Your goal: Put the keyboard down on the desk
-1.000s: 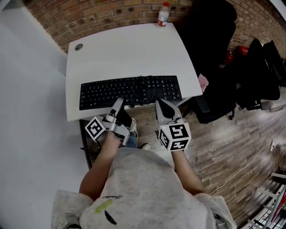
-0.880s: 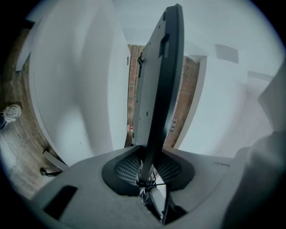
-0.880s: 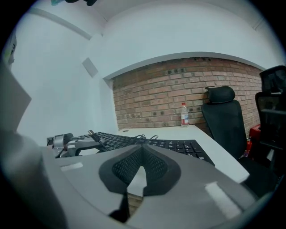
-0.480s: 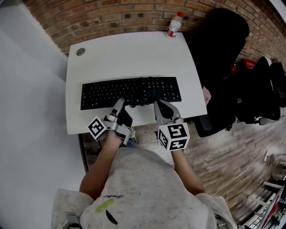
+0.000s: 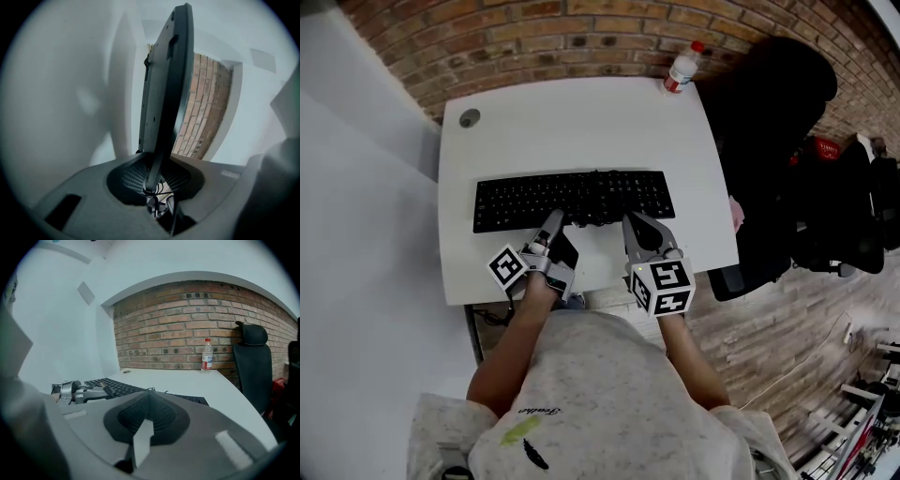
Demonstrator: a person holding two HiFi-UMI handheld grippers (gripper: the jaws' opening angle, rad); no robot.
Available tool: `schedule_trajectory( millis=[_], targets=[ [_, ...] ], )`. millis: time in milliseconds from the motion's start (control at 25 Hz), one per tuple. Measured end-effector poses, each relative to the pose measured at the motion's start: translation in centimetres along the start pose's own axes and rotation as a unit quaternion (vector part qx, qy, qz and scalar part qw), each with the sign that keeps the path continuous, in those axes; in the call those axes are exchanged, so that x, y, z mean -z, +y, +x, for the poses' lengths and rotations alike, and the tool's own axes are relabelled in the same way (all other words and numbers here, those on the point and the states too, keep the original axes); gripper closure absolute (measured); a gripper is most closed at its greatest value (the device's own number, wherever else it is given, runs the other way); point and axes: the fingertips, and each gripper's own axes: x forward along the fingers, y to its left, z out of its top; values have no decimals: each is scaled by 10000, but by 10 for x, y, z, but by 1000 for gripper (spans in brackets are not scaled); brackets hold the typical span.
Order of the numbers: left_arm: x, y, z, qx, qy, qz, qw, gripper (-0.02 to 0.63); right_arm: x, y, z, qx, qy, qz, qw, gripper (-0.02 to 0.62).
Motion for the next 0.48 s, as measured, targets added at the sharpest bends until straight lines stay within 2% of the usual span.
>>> schedule_trajectory(
  millis=[480],
  targets=[
    [-15, 2, 5, -370, -284, -312, 9984, 532, -14, -3, 18, -18, 280, 76, 9996, 584]
  ],
)
